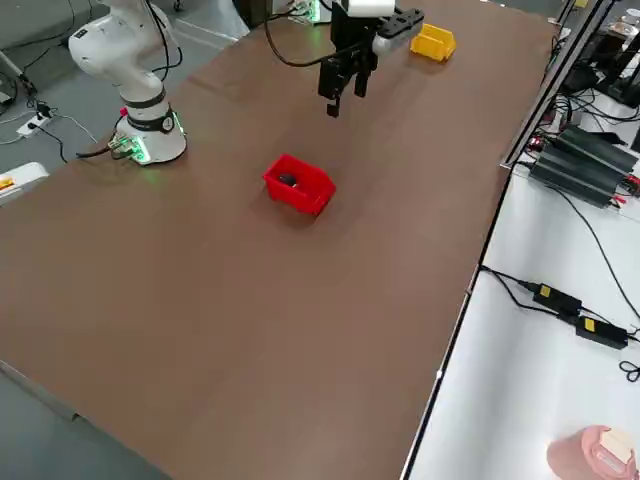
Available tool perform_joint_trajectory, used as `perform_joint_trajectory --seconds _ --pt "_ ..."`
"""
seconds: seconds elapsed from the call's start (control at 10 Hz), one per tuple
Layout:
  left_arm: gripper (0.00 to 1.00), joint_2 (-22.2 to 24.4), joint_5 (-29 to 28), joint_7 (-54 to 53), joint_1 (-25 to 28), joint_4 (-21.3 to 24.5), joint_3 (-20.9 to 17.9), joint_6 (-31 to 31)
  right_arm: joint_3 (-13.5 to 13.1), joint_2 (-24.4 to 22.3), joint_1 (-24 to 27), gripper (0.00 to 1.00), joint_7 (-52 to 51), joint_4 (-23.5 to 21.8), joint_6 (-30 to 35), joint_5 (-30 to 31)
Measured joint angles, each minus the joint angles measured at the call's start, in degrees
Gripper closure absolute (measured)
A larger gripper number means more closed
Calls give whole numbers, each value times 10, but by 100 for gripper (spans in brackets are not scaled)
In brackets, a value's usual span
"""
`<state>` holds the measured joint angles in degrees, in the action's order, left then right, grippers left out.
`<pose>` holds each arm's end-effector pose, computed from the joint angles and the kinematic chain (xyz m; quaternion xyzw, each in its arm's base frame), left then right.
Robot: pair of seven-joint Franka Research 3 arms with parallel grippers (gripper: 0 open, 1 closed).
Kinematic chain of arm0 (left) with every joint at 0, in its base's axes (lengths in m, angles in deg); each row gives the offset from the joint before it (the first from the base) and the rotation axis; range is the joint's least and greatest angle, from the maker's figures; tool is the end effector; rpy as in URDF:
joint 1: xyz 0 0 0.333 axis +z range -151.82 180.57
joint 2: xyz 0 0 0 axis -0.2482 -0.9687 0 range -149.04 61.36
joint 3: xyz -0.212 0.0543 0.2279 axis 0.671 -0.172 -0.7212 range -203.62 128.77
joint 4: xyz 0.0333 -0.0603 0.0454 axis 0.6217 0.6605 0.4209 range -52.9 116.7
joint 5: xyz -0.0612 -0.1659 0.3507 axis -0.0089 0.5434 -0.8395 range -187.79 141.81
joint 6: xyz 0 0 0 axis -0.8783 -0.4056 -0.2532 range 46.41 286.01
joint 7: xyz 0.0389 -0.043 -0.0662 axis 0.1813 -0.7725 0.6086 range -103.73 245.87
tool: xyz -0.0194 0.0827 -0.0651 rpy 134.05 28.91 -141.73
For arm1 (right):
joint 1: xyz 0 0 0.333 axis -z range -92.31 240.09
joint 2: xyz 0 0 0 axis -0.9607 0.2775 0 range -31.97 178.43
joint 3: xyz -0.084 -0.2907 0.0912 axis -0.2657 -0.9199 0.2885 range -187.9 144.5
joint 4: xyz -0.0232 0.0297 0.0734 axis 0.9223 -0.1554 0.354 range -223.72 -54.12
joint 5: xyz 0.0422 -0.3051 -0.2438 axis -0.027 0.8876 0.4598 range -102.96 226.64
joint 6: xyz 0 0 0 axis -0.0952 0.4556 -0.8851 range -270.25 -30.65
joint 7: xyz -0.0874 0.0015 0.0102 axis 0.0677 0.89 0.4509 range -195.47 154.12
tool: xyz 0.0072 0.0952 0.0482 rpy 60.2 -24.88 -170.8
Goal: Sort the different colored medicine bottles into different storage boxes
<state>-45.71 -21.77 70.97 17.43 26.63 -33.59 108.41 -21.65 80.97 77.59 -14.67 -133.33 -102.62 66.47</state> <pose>0.5600 -0.0094 0.6330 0.9999 -0.0081 -0.0079 0.0117 0.6056 -0.0464 0.5919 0.9955 -0.0804 0.0315 0.0395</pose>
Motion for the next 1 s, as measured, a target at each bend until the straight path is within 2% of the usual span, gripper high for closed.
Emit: perform_joint_trajectory --seconds 0.1,0.3,0.7,1.0 --pt "0 0 0 0 0 0 0 0 -14 -1 -5 0 0 2 5 -1" --pt "0 0 0 0 0 0 0 0 -24 -2 -5 0 2 2 10 -2" --pt "0 0 0 3 0 0 -1 0 -27 -2 -4 0 7 1 10 -42" --pt "0 0 0 3 0 0 -1 0 -26 -4 -5 0 8 1 10 -51"
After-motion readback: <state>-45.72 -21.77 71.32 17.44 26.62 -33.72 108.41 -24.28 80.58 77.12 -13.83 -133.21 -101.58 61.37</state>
